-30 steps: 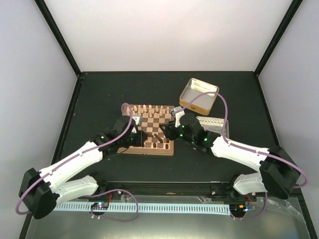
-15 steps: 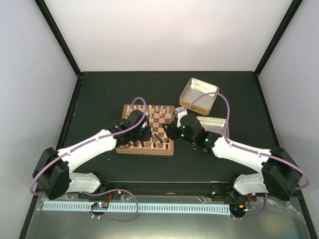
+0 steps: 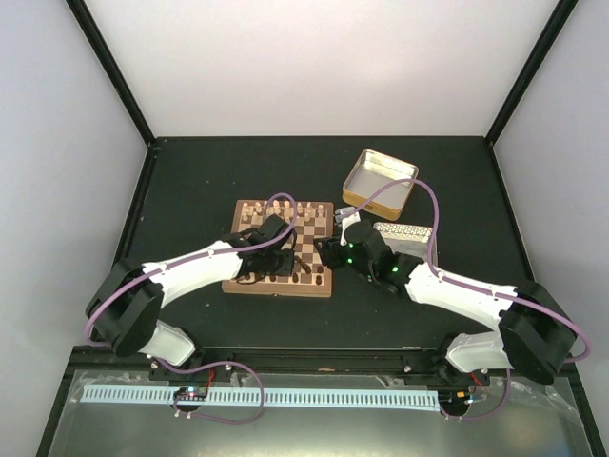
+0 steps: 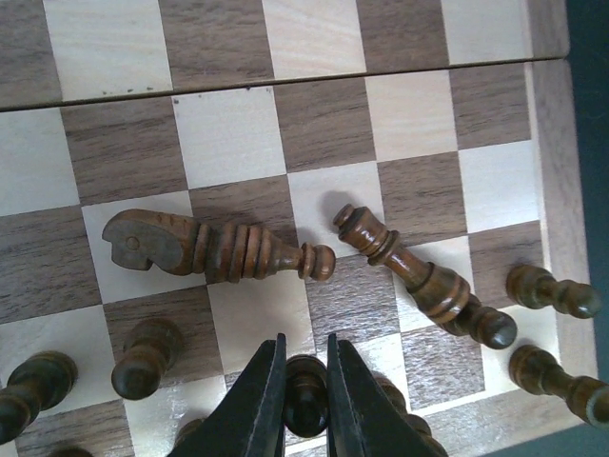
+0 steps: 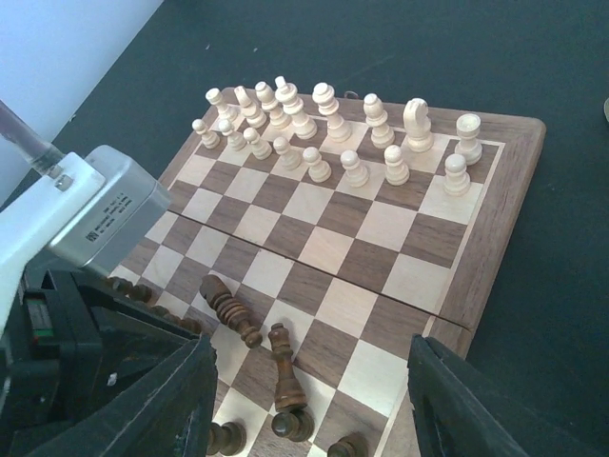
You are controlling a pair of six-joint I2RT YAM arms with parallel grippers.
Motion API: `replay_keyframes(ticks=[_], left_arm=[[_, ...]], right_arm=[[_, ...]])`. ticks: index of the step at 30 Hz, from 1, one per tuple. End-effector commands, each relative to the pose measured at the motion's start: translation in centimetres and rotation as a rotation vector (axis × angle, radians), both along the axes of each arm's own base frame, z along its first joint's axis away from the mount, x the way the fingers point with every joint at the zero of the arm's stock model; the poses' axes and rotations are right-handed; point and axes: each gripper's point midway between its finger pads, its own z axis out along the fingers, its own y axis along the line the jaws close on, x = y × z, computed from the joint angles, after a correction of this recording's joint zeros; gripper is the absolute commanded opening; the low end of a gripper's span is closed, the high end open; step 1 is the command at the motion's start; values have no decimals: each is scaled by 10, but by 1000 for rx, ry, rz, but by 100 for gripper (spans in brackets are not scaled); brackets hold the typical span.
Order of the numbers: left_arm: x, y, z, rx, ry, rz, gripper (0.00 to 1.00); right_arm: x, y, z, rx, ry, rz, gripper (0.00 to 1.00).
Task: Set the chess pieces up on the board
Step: Place the chess piece on the chessboard.
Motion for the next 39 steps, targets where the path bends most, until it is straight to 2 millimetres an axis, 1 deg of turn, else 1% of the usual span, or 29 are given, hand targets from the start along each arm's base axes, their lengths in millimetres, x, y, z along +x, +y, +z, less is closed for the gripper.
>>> replay_keyframes(ticks=[1,10,24,34,39], left_arm=[[11,-6,8,13,-35,-1,7],[13,-7,4,25,-45,-10,13],[15,-10,13,23,-69,-15,14],[16,-5,11,60,-66,-3,20],[17,-6,13,66,-66,-5,21]], right_arm=[[3,-8,5,-3,-20,-34,56],[3,-8,5,-8,-18,-30,56],[2,-3,2,-5,-3,-13,56],[0,-3,1,-7,1,-4,56],[0,-3,1,-6,1,-3,56]])
